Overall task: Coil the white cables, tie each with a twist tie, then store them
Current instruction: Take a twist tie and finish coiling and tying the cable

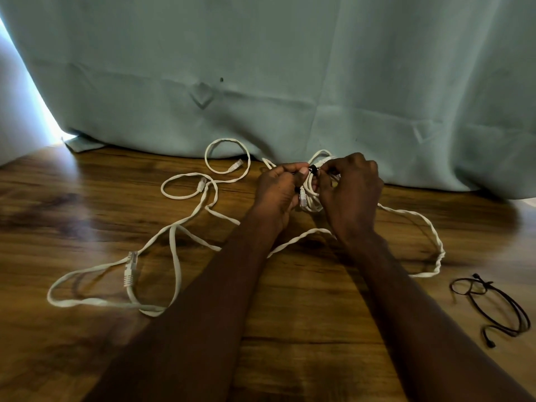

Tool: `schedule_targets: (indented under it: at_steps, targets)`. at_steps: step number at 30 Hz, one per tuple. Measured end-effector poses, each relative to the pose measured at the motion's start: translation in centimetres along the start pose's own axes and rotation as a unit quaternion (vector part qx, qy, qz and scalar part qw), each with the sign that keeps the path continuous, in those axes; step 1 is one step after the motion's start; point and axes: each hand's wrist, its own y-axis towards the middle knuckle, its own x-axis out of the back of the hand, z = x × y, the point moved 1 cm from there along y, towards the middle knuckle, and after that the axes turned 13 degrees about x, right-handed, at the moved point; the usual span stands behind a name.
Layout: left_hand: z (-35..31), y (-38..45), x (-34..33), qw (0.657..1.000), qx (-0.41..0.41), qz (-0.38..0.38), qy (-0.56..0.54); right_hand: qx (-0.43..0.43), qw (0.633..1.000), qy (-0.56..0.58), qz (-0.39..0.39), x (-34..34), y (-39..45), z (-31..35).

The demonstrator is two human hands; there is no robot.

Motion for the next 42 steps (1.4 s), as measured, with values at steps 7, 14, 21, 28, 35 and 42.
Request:
schedule_targets:
  at_steps: [7, 14, 21, 28, 35, 42]
  targets:
    - [0.0, 0.0, -0.1, 0.999, 0.023, 0.004, -0.03, -0.03, 0.999, 0.036, 0.001, 0.0, -0.1, 0.0]
    - [-0.1, -0.1, -0.1, 0.997, 0.057, -0.002, -0.051, -0.032, 0.999, 0.024, 0.0, 0.1, -0.2, 0.7]
    - [0.0, -0.4, -0.3, 0.999, 0.05, 0.005, -0.011, -0.011, 1.0, 0.026, -0.013, -0.2, -0.3, 0.4]
    - [0.0, -0.3, 0.0, 1.0, 0.025, -0.016, 0.008, 0.039, 0.999, 0.021, 0.006, -0.7, -0.4, 0.1]
    - [-0.3, -0.4, -0.2, 1.0, 0.008, 0.014, 0.011, 0.012, 0.998, 0.064, -0.027, -0.4, -0.4, -0.5]
    - [0.1, 0.0, -0.4, 0.999, 0.02, 0.026, 0.007, -0.031, 0.991, 0.12, -0.056, -0.5, 0.1, -1.4]
